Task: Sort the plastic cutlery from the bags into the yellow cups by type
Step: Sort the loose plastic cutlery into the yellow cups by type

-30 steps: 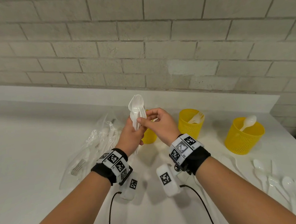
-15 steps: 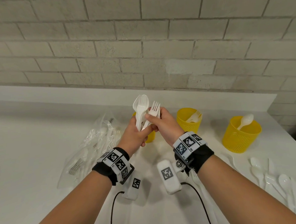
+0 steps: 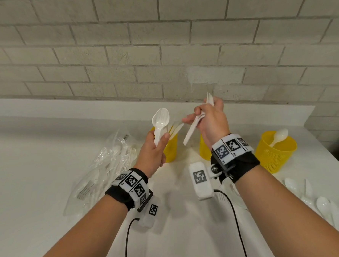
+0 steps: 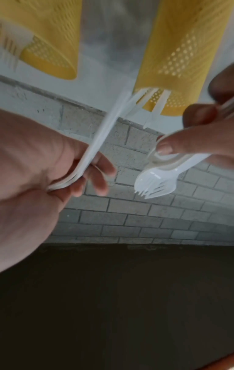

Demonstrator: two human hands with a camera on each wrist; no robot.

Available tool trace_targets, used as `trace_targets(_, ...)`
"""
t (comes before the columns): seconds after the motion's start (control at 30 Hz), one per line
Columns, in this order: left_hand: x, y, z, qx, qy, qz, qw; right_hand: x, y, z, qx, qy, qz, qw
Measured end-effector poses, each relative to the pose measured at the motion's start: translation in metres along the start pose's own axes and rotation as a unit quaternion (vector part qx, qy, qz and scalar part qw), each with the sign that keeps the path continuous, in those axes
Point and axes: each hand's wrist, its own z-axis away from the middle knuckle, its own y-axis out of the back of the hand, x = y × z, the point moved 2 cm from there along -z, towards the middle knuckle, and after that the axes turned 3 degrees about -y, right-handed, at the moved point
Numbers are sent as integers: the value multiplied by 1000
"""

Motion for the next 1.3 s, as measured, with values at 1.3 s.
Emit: trace_targets(1.3, 16, -71, -33, -23, -27, 57, 998, -30, 71, -44, 84, 61, 205, 973)
